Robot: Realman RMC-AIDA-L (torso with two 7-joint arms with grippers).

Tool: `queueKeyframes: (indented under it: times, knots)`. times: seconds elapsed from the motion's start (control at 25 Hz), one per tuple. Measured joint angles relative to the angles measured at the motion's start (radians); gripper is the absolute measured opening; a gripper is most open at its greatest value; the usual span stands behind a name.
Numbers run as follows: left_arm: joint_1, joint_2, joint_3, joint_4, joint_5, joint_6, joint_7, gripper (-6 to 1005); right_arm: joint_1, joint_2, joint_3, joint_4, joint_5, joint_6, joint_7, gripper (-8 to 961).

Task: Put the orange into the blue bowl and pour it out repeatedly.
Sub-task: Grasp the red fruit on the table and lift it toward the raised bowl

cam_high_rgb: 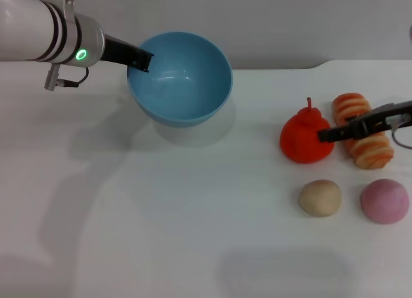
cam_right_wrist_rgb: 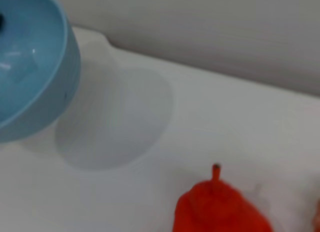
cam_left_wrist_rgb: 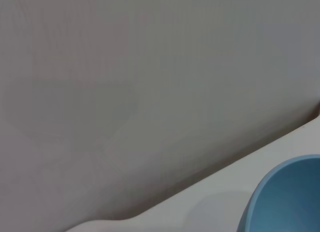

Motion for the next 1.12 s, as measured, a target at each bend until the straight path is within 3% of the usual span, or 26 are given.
queueKeyframes:
  times: [0.24,0.52,0.76,1.12]
  knots:
    - [0.008,0.000,0.002,-0.002,0.000,-0.015,0.000,-2,-0.004,0.004,-0.067,0.122,0.102,0.126,-0.071,805]
    - [0.010,0.000,0.002,-0.002,-0.001,-0.017,0.004,-2,0.013,0.002,-0.133,0.193,0.118,0.182,-0.069,796]
    - [0.011,0.000,0.003,-0.001,-0.001,-0.018,0.006,-1,0.002,0.003,-0.230,0.171,0.115,0.205,-0.072,789]
    - [0.020,0.000,0.003,-0.002,-0.001,-0.021,0.007,-2,-0.012,0.003,-0.230,0.156,0.127,0.238,-0.072,426]
